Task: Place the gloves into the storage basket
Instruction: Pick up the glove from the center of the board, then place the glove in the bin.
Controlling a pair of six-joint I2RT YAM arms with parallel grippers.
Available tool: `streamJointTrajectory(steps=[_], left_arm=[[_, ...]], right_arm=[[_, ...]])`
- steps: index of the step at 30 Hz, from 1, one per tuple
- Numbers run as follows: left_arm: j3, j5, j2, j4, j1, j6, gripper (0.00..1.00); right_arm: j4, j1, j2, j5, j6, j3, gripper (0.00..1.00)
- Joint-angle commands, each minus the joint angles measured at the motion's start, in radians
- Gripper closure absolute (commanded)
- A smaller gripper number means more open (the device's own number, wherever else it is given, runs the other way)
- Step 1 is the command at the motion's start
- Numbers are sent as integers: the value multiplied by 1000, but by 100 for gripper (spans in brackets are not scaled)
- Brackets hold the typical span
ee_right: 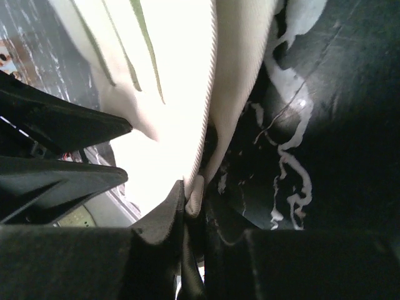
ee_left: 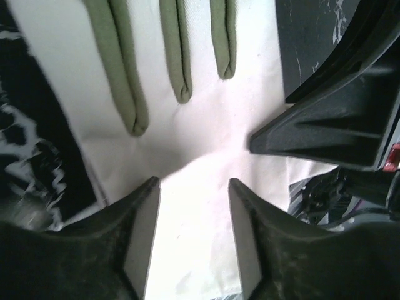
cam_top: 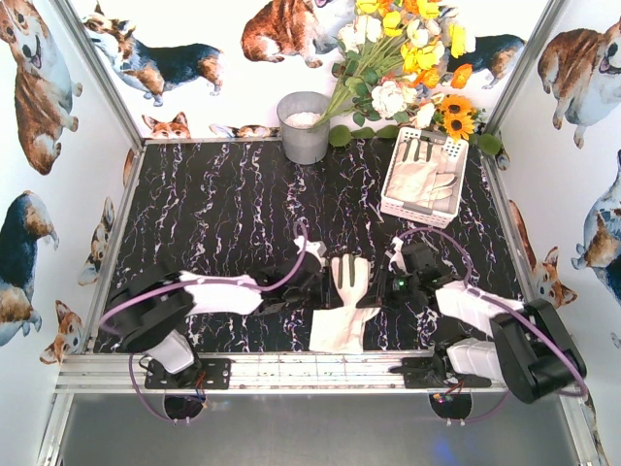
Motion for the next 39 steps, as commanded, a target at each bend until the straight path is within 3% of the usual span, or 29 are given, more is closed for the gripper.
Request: streamJointTrajectory(steps=[1,7,14,23,32,35,37,39], left_arm=[[-37,-59,-140,-126,15,42,52],[-131,-26,-346,-156,93,50,35],[-214,152,-557,-28,185,75,13],[-270,236,-683,91,229,34,1],[-275,408,-683,373,230,-72,0],[-281,420,-684,431,231,-100,0],[-288,404,-694,432,231,-102,9],[-302,369,-714,430,230,-106,26]], right_arm=[[-91,5,-118,-46,-48,86,100],[-261,5,-222,-90,-130,195,100],[-330,9,-278,-202,-158,309,100],[-302,32,-321,-350,-141,485,100],[-61,45,-372,-385,10,513,100],[-51,46,-375,-376,16,515,100],[-51,46,-379,-363,15,514,100],[-59,46,-388,-347,5,511,100]])
